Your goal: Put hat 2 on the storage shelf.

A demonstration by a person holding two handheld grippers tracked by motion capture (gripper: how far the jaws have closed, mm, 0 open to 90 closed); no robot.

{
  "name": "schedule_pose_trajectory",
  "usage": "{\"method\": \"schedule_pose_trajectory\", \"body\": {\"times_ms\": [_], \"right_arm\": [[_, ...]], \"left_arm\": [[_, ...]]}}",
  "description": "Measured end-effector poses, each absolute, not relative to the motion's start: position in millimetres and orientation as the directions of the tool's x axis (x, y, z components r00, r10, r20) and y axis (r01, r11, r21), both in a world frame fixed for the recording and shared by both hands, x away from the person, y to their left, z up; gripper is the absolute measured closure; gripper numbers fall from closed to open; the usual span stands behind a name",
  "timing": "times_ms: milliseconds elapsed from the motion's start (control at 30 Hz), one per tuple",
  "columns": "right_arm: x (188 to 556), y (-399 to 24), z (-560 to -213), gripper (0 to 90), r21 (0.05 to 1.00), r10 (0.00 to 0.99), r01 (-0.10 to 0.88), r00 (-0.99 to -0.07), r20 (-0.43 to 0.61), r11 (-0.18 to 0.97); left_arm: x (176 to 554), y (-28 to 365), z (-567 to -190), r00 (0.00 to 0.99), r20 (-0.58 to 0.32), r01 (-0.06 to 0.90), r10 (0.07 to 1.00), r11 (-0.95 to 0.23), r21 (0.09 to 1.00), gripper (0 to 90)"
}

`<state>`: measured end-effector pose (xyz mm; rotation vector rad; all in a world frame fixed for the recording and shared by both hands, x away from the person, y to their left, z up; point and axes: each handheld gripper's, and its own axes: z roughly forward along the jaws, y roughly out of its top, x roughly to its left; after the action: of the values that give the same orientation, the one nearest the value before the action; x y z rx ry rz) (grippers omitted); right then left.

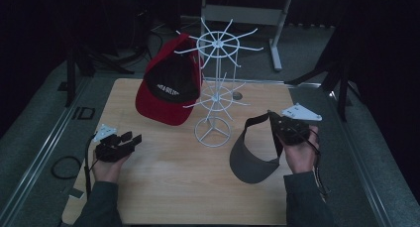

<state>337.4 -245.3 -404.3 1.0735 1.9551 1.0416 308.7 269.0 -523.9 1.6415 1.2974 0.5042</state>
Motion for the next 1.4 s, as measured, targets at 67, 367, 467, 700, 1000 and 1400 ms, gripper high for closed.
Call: {"method": "schedule_pose_trajectory", "body": {"times_ms": [67, 367, 467, 700, 1000, 1400], "right_arm": [[336.3, -244.6, -403.5, 87.9, 0.877, 0.88, 0.339, -0.444, -0.169, 0.34], [329.8, -244.3, -390.4, 87.9, 0.908, 0.867, 0.278, -0.473, -0.155, 0.314], [329.0, -243.5, -389.5, 87.9, 0.911, 0.865, 0.271, -0.477, -0.154, 0.311], [324.6, -241.3, -381.1, 87.9, 0.924, 0.855, 0.236, -0.496, -0.15, 0.299], [322.3, -238.3, -372.3, 87.9, 0.931, 0.846, 0.208, -0.509, -0.159, 0.301], [323.6, -237.3, -362.1, 87.8, 0.94, 0.841, 0.175, -0.515, -0.167, 0.294]], "left_arm": [[308.6, 269.1, -523.8, 0.354, -0.229, 0.517, 0.907, 0.015, 0.856, 53.0], [308.6, 268.5, -523.8, 0.354, -0.233, 0.515, 0.906, 0.019, 0.857, 53.0], [308.9, 268.1, -524.1, 0.355, -0.232, 0.516, 0.905, 0.017, 0.856, 53.0], [309.2, 267.3, -524.4, 0.355, -0.232, 0.52, 0.905, 0.015, 0.854, 53.0], [309.3, 267.2, -524.6, 0.355, -0.232, 0.519, 0.905, 0.015, 0.855, 53.0], [309.1, 267.2, -524.4, 0.355, -0.231, 0.519, 0.906, 0.015, 0.854, 52.9]]}}
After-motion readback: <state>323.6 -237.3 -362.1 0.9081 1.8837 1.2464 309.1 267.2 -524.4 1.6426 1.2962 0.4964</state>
